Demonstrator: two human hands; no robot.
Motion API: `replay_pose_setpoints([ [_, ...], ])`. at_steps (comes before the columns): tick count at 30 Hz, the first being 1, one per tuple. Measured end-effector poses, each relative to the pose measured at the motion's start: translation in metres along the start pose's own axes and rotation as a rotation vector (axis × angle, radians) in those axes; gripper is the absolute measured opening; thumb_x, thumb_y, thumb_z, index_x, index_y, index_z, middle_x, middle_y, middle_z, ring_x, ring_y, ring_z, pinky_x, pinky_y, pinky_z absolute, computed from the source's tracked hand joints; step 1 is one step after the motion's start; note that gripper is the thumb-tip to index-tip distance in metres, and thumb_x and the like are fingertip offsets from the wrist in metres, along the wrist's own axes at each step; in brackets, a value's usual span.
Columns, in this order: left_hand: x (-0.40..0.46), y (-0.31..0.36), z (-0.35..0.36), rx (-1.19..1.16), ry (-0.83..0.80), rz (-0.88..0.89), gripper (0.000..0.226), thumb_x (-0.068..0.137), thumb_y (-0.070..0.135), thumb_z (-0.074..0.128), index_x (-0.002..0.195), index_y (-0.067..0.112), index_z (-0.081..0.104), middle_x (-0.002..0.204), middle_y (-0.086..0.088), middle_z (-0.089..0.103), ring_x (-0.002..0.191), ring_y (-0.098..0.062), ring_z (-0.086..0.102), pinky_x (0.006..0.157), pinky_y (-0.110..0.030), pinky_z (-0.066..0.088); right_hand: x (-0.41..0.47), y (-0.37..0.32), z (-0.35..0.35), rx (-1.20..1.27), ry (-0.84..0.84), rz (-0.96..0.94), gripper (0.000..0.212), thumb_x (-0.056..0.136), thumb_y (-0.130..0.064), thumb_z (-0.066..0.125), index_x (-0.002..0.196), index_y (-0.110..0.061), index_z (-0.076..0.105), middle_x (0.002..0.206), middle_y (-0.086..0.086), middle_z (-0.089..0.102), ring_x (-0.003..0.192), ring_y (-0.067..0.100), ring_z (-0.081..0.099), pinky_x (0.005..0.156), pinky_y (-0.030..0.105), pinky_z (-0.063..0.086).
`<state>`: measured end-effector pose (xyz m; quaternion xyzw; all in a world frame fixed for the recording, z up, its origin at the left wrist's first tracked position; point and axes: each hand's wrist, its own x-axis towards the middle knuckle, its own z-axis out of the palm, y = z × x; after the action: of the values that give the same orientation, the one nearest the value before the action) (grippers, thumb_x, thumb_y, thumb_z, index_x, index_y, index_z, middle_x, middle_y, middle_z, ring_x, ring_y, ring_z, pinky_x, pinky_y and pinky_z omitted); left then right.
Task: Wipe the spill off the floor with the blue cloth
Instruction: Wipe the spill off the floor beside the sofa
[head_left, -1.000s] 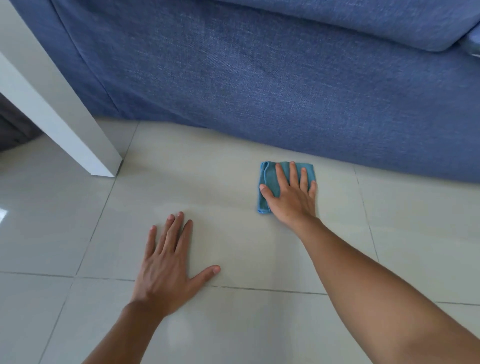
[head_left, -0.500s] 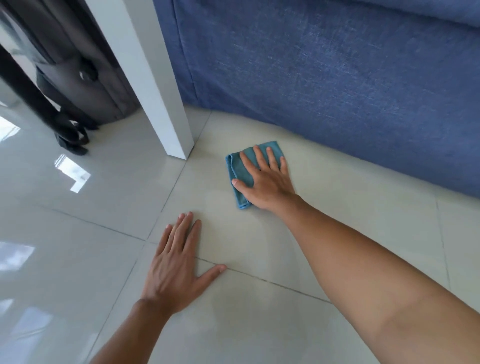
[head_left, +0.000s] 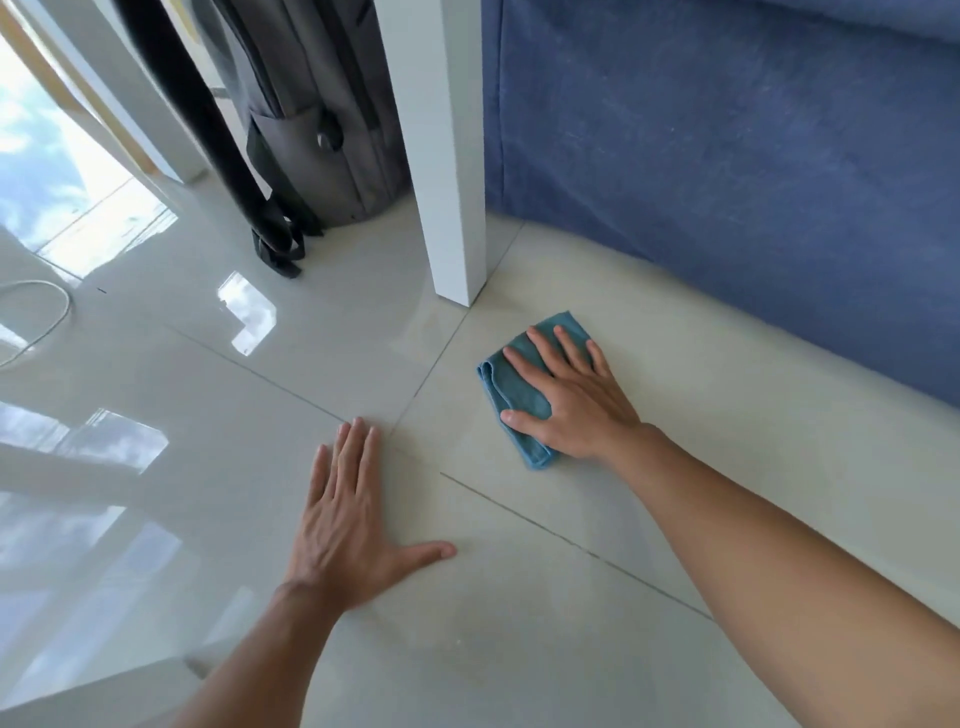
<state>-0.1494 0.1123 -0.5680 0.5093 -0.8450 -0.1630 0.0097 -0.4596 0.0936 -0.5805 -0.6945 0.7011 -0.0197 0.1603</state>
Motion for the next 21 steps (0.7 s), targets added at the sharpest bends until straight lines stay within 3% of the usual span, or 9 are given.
replay_pose_setpoints([
  [6, -0.010, -0.012, 0.000, -0.013, 0.010, -0.050, 0.152, 0.055, 0.106, 0.041, 0.159, 0.003, 0.003, 0.169, -0.014, 0.000, 0.156, -0.022, -0.009, 0.126, -0.038, -0.005, 0.040, -0.050, 0.009, -0.003, -0.026, -0.147, 0.085, 0.085, -0.083, 0.029, 0.159, -0.048, 0.007, 0.172, -0.007, -0.005, 0.157, 0.021, -0.012, 0.124, 0.048, -0.011],
  [12, -0.012, -0.016, 0.003, 0.038, -0.011, -0.057, 0.151, 0.056, 0.106, 0.040, 0.159, 0.002, 0.002, 0.168, -0.015, -0.003, 0.156, -0.023, -0.010, 0.125, -0.039, -0.006, 0.025, -0.075, 0.020, -0.013, -0.043, -0.286, 0.081, 0.085, -0.081, 0.029, 0.158, -0.049, 0.012, 0.172, -0.007, -0.001, 0.157, 0.019, -0.011, 0.125, 0.048, -0.010],
  [16, -0.007, -0.006, 0.004, 0.028, -0.011, -0.043, 0.147, 0.057, 0.105, 0.039, 0.160, 0.004, 0.007, 0.167, -0.019, -0.002, 0.155, -0.027, -0.012, 0.124, -0.036, -0.013, 0.001, -0.075, 0.027, -0.007, -0.012, -0.292, 0.078, 0.088, -0.078, 0.033, 0.158, -0.049, 0.015, 0.172, -0.007, 0.002, 0.158, 0.019, -0.008, 0.126, 0.049, -0.007],
  [21, 0.000, 0.007, 0.005, 0.045, -0.034, -0.032, 0.147, 0.056, 0.106, 0.033, 0.160, 0.006, 0.006, 0.167, -0.020, -0.006, 0.155, -0.029, -0.014, 0.125, -0.040, -0.010, -0.032, -0.048, 0.027, 0.005, 0.009, -0.217, 0.077, 0.089, -0.077, 0.035, 0.158, -0.050, 0.015, 0.172, -0.011, 0.002, 0.157, 0.016, -0.009, 0.125, 0.046, -0.010],
])
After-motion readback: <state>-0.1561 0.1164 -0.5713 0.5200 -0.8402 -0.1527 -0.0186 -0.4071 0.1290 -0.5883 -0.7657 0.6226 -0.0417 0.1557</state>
